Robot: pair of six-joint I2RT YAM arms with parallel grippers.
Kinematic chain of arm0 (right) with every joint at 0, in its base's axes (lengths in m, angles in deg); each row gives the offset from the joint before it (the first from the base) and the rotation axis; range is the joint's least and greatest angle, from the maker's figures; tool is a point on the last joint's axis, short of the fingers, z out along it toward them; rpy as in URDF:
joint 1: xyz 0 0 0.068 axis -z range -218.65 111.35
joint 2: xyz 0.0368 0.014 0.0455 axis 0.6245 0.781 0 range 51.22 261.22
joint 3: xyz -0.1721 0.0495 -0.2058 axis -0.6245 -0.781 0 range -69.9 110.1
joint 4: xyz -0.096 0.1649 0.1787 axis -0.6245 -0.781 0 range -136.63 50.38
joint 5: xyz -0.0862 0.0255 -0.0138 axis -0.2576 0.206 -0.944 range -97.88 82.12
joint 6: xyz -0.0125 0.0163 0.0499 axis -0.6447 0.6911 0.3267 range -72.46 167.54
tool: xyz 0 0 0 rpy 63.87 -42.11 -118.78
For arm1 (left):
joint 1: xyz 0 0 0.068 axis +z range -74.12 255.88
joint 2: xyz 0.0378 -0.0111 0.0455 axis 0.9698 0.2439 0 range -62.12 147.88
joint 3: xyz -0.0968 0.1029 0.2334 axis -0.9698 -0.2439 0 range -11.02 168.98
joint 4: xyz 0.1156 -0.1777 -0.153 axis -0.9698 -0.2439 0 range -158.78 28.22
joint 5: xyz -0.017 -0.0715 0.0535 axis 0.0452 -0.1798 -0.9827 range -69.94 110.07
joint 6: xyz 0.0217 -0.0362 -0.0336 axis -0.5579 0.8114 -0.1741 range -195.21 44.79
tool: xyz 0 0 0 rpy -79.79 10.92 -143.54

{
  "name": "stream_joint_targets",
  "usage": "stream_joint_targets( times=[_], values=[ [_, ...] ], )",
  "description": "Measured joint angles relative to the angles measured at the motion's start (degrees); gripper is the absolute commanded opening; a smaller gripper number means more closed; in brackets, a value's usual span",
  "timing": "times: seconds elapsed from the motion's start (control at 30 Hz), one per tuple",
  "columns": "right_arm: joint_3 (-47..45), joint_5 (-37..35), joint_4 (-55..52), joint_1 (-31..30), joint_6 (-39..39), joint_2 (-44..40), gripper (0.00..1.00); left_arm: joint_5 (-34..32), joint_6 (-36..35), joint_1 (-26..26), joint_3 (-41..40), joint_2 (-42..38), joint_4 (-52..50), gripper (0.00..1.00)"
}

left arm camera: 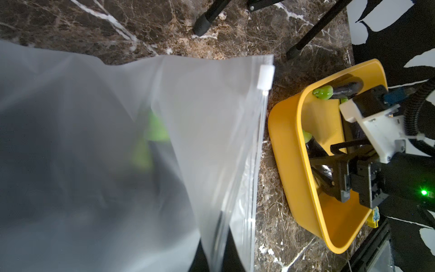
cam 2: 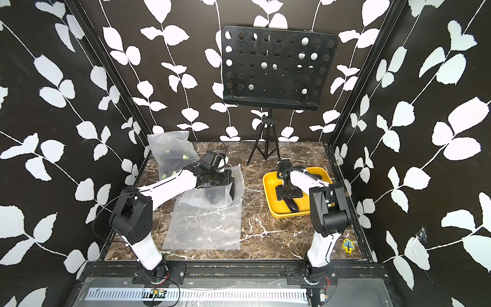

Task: Place the eggplant in a zip-top bag and seal the zipper
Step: Pick up the eggplant from the basket.

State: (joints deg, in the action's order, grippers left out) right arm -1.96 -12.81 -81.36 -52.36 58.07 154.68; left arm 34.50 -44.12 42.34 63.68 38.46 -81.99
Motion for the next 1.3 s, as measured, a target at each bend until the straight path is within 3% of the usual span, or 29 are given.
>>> stream_joint_targets(
  times=[0.17, 0.53, 0.77, 1.03, 1.17, 1.3],
  values=[
    [-2.4, 1.4, 0.5, 1.4, 1.2, -0.2, 0.67, 0.0, 0.2, 0.0, -0.1, 0.0, 0.0, 0.0],
    [-5.7, 2.0, 1.4, 1.9, 3.5, -2.7, 0.43, 0.3, 0.4, 0.0, -0.1, 0.0, 0.1, 0.0],
    [-5.6, 1.0, 0.6, 2.1, 4.0, -4.7, 0.41, 1.1, 0.4, 0.0, 0.0, 0.0, 0.0, 0.0],
    [-3.5, 2.5, 0.3, 2.1, 5.5, -13.4, 0.37, 1.9, 1.3, 0.0, 0.0, 0.0, 0.0, 0.0],
    [-4.0, 7.0, 5.1, 1.1, 9.4, -19.1, 0.36, 2.4, 1.9, -0.2, 0.4, 0.0, 0.1, 0.0],
    [-5.2, 11.8, 14.3, -3.6, 14.9, -20.8, 0.35, 2.6, 2.2, -0.3, 1.0, 0.6, -0.1, 0.0]
  ],
)
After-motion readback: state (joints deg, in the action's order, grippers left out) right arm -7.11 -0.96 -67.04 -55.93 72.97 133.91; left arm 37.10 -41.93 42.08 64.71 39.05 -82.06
